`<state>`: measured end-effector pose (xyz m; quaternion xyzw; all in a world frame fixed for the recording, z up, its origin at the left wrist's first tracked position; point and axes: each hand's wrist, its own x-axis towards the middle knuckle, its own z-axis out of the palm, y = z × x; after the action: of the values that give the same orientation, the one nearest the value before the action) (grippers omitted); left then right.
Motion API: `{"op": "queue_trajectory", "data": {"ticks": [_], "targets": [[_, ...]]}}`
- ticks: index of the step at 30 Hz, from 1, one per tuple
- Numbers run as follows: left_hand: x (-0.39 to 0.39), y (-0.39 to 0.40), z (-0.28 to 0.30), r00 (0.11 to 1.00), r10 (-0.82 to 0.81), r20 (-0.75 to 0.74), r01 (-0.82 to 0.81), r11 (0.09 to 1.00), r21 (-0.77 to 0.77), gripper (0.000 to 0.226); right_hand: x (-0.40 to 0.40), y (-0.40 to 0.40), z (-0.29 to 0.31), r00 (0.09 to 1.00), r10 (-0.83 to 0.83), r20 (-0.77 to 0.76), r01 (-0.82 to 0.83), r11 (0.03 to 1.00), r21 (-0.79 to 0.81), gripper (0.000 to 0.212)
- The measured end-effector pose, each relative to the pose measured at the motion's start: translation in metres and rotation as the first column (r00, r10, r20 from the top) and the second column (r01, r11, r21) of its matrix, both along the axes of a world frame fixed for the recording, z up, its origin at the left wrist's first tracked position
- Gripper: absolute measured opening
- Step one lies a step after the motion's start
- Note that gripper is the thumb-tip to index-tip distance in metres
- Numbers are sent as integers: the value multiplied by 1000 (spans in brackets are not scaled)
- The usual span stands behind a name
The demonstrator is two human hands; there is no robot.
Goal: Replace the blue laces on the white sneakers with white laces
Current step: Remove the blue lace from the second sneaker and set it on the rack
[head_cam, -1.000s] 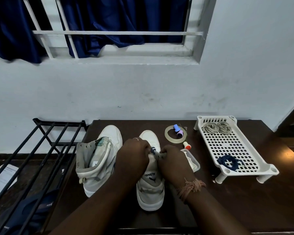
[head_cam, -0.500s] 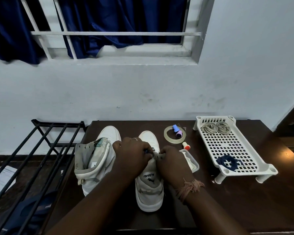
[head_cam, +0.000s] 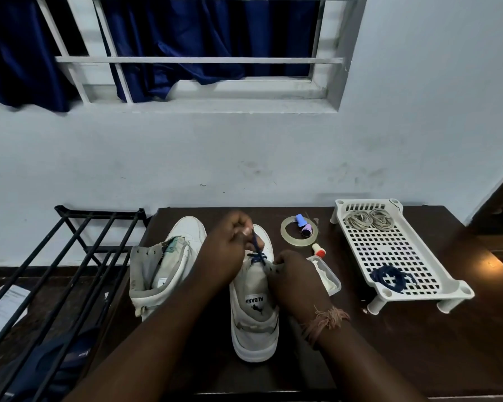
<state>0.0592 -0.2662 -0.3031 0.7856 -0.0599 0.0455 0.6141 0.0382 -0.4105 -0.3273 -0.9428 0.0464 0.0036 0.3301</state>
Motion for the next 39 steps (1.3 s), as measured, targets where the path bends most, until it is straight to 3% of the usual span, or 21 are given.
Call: {"op": "queue_trajectory", "data": {"ticks": [2, 4, 6, 7, 8, 9, 10, 11, 13, 16, 20, 24, 26, 27, 29, 31, 32, 34, 36, 39], "targets": [[2, 1, 7, 999, 40, -22, -44, 969, -242, 21, 0, 0, 0, 1000, -5, -6, 5, 1000, -11, 14], [3, 3, 9, 993, 114, -26, -117, 965, -235, 19, 1, 0, -2, 1000, -10, -6, 10, 1000, -22, 12], [4, 6, 4, 987, 143, 72, -146, 989, 36, 13, 1, 1, -3, 1000, -11, -2, 11, 1000, -26, 11], [4, 8, -2, 986, 102, 131, -135, 953, 273, 9, 1, 1, -3, 1000, -8, -2, 8, 1000, -28, 10], [3, 8, -9, 984, 49, 170, -135, 828, 544, 11, 1, 2, -4, 1000, -4, -3, 4, 1000, -26, 11], [2, 8, -17, 982, 3, 186, -146, 635, 759, 20, 1, 2, -4, 1000, -2, -3, 2, 1000, -23, 11], [1, 8, -23, 981, -36, 191, -153, 458, 876, 27, 1, 1, -4, 1000, 0, -1, 0, 1000, -20, 11], [0, 8, -27, 977, -81, 197, -157, 347, 925, 28, 1, 1, -4, 1000, 3, -1, -3, 1000, -17, 10], [-1, 9, -30, 954, -149, 261, -217, 260, 941, 20, 1, 1, -4, 1000, 9, 1, -9, 1000, -22, 11], [2, 11, -35, 919, -158, 363, -316, 256, 913, 12, 1, 1, -4, 1000, 8, 5, -8, 999, -40, 12], [0, 9, -35, 959, -126, 255, -210, 290, 934, 23, 1, 2, -5, 1000, 0, -5, 0, 1000, -31, 11], [-2, 5, -35, 926, -153, 344, -302, 243, 922, 15, 1, 1, -4, 1000, -1, -18, 1, 1000, -23, 11], [-4, 4, -34, 917, -128, 378, -317, 342, 885, 10, 1, 1, -3, 1000, 10, -22, -10, 1000, -27, 10], [-3, 3, -32, 921, -91, 380, -307, 433, 848, 7, 0, 0, -2, 1000, 14, -21, -15, 999, -30, 11], [-1, 3, -24, 960, 27, 278, -218, 692, 688, 10, 0, 0, 0, 1000, 12, -17, -12, 999, -31, 13], [-1, 2, -11, 994, 94, 54, -106, 938, 329, 16, -1, 0, 1, 1000, 9, -11, -9, 1000, -30, 13], [0, 1, -4, 994, 105, -32, -100, 986, 130, 16, -1, 0, 1, 1000, 9, -9, -9, 999, -32, 12], [0, -1, 6, 987, 108, -115, -130, 971, -199, 18, -1, -1, 0, 1000, 8, -12, -9, 999, -35, 10], [0, 0, 12, 985, 128, -119, -166, 901, -400, 21, -1, -1, -1, 1000, 13, -15, -13, 999, -35, 10], [3, 8, 16, 965, 255, -55, -256, 886, -386, 20, 0, 0, -1, 1000, 8, -29, -9, 1000, -28, 10]]}}
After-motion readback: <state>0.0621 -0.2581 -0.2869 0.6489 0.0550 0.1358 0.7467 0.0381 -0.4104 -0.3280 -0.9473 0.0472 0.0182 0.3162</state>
